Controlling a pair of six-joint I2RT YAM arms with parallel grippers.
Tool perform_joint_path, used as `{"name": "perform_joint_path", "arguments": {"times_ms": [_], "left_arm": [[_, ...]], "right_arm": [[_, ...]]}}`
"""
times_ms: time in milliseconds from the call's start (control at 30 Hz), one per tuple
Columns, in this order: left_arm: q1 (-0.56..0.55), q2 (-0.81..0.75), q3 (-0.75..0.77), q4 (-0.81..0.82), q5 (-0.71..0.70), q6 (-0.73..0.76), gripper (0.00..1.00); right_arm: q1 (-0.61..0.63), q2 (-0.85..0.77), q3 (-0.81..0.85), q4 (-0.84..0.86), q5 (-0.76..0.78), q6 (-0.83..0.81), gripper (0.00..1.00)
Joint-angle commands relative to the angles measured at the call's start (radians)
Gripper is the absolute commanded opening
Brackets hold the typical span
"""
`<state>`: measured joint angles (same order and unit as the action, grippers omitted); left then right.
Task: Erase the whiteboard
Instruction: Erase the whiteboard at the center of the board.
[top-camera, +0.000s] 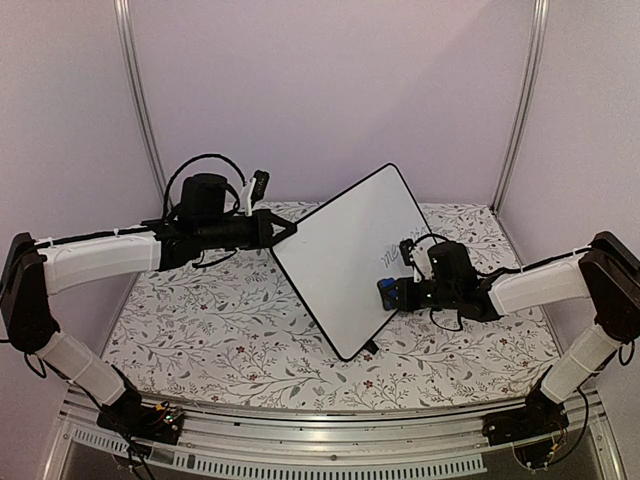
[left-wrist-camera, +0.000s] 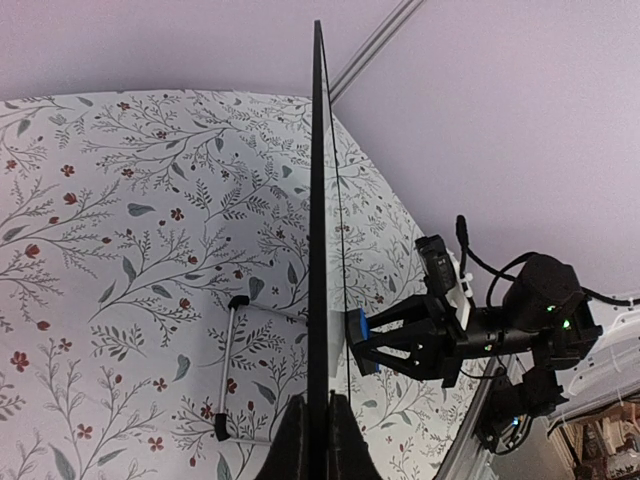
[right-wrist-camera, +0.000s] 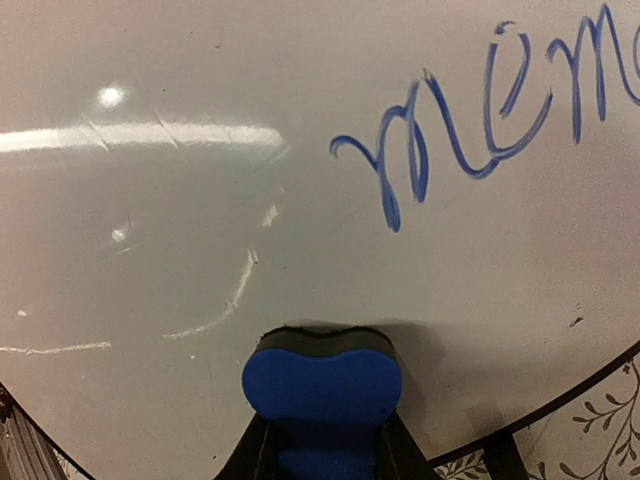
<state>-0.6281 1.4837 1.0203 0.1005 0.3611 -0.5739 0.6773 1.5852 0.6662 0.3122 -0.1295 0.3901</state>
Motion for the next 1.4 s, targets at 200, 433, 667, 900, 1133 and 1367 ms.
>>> {"name": "perform_joint_path", "arguments": {"times_ms": [200,433,667,900,1133,1367], "left_arm": [[-0.024,0.004,-0.008,0.013,0.053,0.039,0.00],[-0.024,0.001,-0.007,0.013,0.056,0.039,0.00],[-0.025,-0.006,-0.008,0.015,0.054,0.039,0.00],[-0.027,-0.016,-0.009,0.014,0.051,0.040,0.00],[-0.027,-0.008,-0.008,0.013,0.056,0.040,0.00],[-0.029,-0.008,-0.009,0.014,0.053,0.040,0.00]], "right_arm": [[-0.002,0.019,-0.013,-0.053,-0.024,0.000,0.15],[-0.002,0.026,0.025,-0.075,-0.018,-0.013,0.15],[-0.002,0.015,0.065,-0.105,-0.006,-0.029,0.15],[-0.002,0.017,0.075,-0.111,-0.008,-0.027,0.15],[-0.002,0.020,0.065,-0.108,-0.005,-0.025,0.15],[-0.002,0.013,0.054,-0.099,-0.004,-0.024,0.15]]}}
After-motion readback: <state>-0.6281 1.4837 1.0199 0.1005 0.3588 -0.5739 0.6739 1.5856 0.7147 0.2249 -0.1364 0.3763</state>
